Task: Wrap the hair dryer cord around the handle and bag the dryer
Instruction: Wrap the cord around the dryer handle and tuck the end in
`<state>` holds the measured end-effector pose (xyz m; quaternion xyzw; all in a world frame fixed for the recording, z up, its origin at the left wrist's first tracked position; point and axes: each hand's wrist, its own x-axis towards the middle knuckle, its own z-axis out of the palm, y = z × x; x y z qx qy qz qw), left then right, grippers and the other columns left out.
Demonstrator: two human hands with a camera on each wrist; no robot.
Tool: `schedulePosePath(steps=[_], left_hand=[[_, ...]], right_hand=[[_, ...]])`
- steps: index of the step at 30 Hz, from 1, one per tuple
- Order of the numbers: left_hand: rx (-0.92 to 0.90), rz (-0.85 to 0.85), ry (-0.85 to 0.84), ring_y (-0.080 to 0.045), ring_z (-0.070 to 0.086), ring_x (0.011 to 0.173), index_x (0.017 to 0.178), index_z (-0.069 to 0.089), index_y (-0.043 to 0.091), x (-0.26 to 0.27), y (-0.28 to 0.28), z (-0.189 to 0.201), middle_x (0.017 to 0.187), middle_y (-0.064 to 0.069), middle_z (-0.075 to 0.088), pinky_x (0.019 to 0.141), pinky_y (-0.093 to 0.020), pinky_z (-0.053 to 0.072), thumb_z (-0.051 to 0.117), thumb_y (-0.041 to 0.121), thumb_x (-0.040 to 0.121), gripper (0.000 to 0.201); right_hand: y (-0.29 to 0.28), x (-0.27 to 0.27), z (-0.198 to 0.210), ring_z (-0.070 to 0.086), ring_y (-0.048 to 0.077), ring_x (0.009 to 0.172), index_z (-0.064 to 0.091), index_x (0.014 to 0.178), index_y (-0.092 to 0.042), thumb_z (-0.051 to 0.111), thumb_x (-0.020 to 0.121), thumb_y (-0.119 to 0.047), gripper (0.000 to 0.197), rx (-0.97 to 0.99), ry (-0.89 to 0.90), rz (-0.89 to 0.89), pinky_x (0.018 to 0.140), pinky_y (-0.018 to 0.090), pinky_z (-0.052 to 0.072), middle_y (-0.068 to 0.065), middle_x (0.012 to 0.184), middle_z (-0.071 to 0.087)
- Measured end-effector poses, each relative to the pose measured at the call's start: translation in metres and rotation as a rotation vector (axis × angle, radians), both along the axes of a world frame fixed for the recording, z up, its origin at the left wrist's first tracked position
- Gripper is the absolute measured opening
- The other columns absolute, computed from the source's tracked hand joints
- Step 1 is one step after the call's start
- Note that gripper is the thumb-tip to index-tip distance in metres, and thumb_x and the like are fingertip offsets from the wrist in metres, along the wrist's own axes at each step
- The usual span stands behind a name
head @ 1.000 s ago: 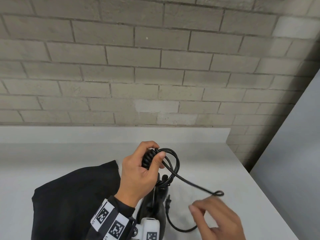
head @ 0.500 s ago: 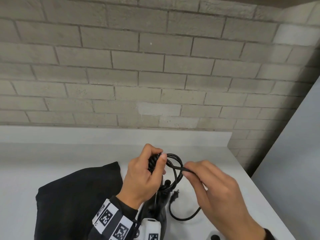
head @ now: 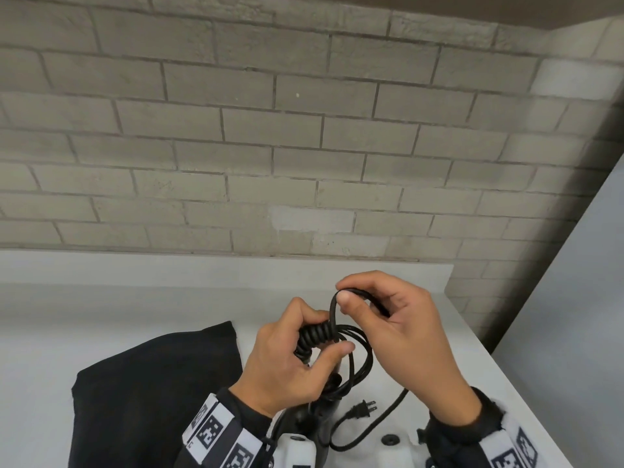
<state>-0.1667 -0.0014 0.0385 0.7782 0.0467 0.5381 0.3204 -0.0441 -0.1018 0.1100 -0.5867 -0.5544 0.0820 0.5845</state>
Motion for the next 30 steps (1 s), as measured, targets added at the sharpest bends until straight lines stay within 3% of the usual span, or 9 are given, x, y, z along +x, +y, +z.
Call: schedulePosePath(steps=[6,10,14,16,18,22,25,27,30], left_hand=[[0.043,0.023,-0.029,-0.012,0.063,0.049,0.093,0.049,0.020,-0.001,0.003,-0.003,0.065,0.006,0.067,0.046,-0.028,0.048,0.062,0.050,0.091,0.033],[0.093,0.064,-0.039,-0.008,0.062,0.052,0.096,0.048,0.019,-0.001,0.000,-0.005,0.077,0.006,0.066,0.047,-0.023,0.049,0.057,0.051,0.095,0.033],[0.056,0.084,-0.029,-0.005,0.066,0.063,0.101,0.049,0.020,0.001,-0.004,-0.008,0.087,0.008,0.068,0.053,-0.018,0.052,0.053,0.053,0.096,0.034],[-0.002,0.100,-0.021,-0.003,0.066,0.061,0.102,0.049,0.022,0.001,-0.005,-0.009,0.079,0.009,0.069,0.053,-0.015,0.050,0.053,0.055,0.095,0.034],[-0.043,0.122,-0.011,0.001,0.068,0.066,0.104,0.050,0.025,0.001,-0.004,-0.009,0.078,0.015,0.071,0.058,-0.010,0.050,0.053,0.056,0.094,0.033],[-0.040,0.132,0.028,0.008,0.066,0.066,0.121,0.050,0.022,0.002,-0.002,-0.006,0.078,0.017,0.068,0.061,-0.006,0.047,0.057,0.038,0.094,0.032],[-0.014,0.136,0.043,-0.004,0.064,0.065,0.110,0.059,0.024,0.003,-0.003,-0.003,0.077,0.011,0.065,0.058,-0.023,0.051,0.048,0.046,0.100,0.027],[-0.063,0.118,0.048,-0.011,0.062,0.061,0.101,0.061,0.024,0.004,-0.005,-0.002,0.073,0.007,0.064,0.055,-0.030,0.049,0.046,0.051,0.100,0.030],[-0.102,0.125,0.067,-0.014,0.060,0.055,0.091,0.062,0.018,0.006,-0.007,0.000,0.065,0.005,0.062,0.052,-0.033,0.048,0.046,0.053,0.099,0.039]], right_hand=[[0.006,0.000,-0.019,0.062,0.006,0.063,0.075,0.081,-0.014,0.069,0.086,-0.014,0.008,-0.073,0.326,0.041,0.062,0.017,0.048,-0.004,0.066,0.069],[0.003,-0.003,-0.029,0.057,0.000,0.055,0.075,0.080,-0.010,0.066,0.089,-0.015,0.015,-0.138,0.447,0.077,0.055,0.014,0.044,-0.007,0.060,0.065],[-0.005,-0.004,-0.033,0.062,-0.001,0.062,0.077,0.087,-0.015,0.053,0.096,-0.022,0.027,-0.061,0.341,0.078,0.060,0.010,0.044,-0.009,0.071,0.073],[-0.011,-0.006,-0.040,0.063,0.001,0.066,0.075,0.099,-0.021,0.053,0.093,-0.039,0.029,-0.051,0.262,0.113,0.060,0.012,0.045,-0.011,0.079,0.074],[-0.015,-0.007,-0.050,0.059,0.009,0.065,0.072,0.105,-0.034,0.070,0.081,-0.050,0.029,-0.122,0.155,0.123,0.056,0.022,0.045,-0.010,0.088,0.071],[-0.016,-0.005,-0.056,0.048,0.016,0.061,0.072,0.100,-0.035,0.080,0.077,-0.018,0.030,-0.199,0.137,0.099,0.055,0.025,0.041,-0.003,0.087,0.065],[-0.015,-0.002,-0.052,0.052,0.033,0.065,0.072,0.092,-0.027,0.076,0.080,-0.015,0.017,-0.225,0.147,0.136,0.064,0.046,0.048,-0.003,0.080,0.066],[-0.014,0.000,-0.050,0.054,0.029,0.066,0.071,0.084,-0.025,0.074,0.082,-0.012,0.013,-0.237,0.162,0.155,0.070,0.051,0.050,-0.010,0.074,0.066],[-0.013,-0.001,-0.050,0.056,0.013,0.064,0.070,0.077,-0.027,0.073,0.082,-0.008,0.020,-0.218,0.141,0.126,0.066,0.040,0.049,-0.011,0.070,0.067]])
